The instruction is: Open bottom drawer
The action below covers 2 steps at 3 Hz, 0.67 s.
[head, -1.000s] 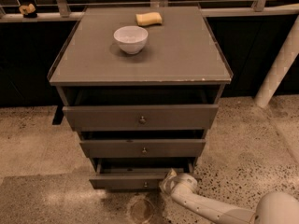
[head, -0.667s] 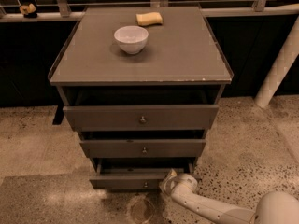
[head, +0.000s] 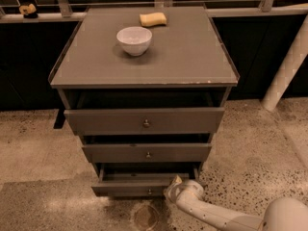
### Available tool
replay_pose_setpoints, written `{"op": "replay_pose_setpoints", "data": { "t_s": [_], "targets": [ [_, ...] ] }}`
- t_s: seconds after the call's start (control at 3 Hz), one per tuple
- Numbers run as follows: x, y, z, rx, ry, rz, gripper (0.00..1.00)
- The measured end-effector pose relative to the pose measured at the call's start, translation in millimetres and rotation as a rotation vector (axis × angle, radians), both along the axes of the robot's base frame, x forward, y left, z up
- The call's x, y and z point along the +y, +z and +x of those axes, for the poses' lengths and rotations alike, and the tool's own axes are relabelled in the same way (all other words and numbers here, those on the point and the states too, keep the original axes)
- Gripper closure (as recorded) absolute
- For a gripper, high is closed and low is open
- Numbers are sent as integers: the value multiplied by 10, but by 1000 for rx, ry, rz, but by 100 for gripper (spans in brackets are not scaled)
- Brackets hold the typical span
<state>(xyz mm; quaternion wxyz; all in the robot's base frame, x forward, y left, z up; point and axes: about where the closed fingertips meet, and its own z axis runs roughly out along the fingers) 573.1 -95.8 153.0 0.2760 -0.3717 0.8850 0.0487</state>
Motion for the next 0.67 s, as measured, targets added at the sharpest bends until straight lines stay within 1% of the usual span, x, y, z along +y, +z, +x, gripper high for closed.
{"op": "replay_pose_setpoints", "data": {
  "t_s": [0.33, 0.67],
  "targets": [
    [0, 40, -2, 0, 0, 0, 100],
    [-21, -7, -121, 21, 0, 8, 100]
  ]
}}
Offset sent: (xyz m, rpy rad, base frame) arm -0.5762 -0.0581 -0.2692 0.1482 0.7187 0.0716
